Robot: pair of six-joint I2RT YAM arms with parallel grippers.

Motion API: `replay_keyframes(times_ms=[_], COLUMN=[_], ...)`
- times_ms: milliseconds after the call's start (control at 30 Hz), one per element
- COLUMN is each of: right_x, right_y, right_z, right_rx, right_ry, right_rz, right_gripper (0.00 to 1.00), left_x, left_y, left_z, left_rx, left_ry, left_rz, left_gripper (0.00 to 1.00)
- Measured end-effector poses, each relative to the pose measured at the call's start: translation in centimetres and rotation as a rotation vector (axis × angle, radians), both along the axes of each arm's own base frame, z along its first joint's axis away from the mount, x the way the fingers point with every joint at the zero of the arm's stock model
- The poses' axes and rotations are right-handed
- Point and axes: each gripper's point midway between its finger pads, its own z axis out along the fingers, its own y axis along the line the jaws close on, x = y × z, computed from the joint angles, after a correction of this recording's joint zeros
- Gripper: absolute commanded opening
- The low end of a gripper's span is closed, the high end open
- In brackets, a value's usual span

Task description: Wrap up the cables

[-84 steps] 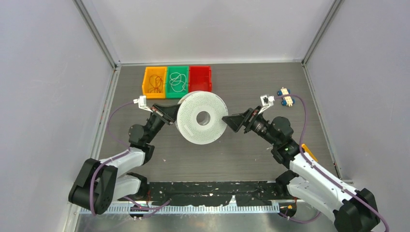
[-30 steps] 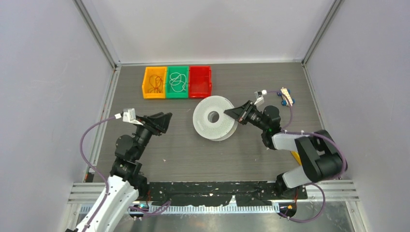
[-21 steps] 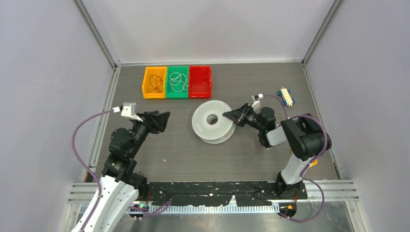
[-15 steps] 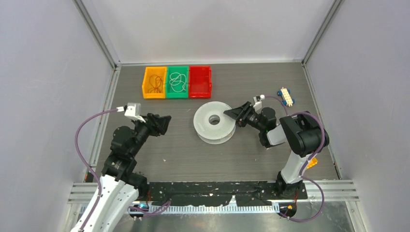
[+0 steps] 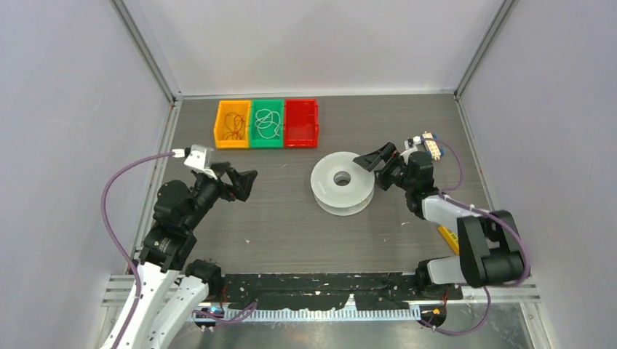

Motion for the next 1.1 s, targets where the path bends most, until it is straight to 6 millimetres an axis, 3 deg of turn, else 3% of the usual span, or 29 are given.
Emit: replay_keyframes(times_ms=[133,333,567,633,700,767,933,1000,1100], right_x=[0.0,-0.2,-2.1,-2.8,-3.1,-3.4,-6.8,-8.2,-9.6], right_y=[-1.7,-3.8,-5.6,-6.3,-6.6,-6.0,-1.9,-1.5,-2.4], right_z=[1.4,2.9,0.3,0.8,2.8,6.0,14.0,15.9,17.2], right_rx=[-0.138,-0.304,-0.436,-0.494,-0.561,-0.623,-0.681,-0.672,-0.661], right_ry=[-0.005,0.016,0.125,0.129,0.08,-0.027,-0.323,-0.391,-0.43], right_rz=[-0.054,-0.092,-0.096,-0.096,-0.092,-0.074,0.012,0.022,-0.005], right_gripper=[0.95,0.95,0.95,0.95,0.95,0.95,0.95,0.95,0.95], left_x=[0.0,-0.5,-1.4,-1.9,-2.2,-2.5,-3.9,-4.4,-5.3], left_y=[-0.4,-0.8,-1.1,-1.4,-1.9,-2.5,-4.2,-4.8,-5.7], left_z=[-0.6,-1.2,-1.1,-1.1,-1.0,-1.0,-0.4,-0.1,0.2], left_rx=[0.039,0.069,0.074,0.071,0.066,0.06,0.04,0.034,0.022], left_ry=[0.017,0.026,-0.006,-0.014,-0.019,-0.021,-0.042,-0.054,-0.068], left_rz=[-0.032,-0.075,-0.112,-0.136,-0.168,-0.206,-0.328,-0.369,-0.437], left_gripper=[0.96,0.97,0.97,0.97,0.99,1.0,0.99,1.0,1.0])
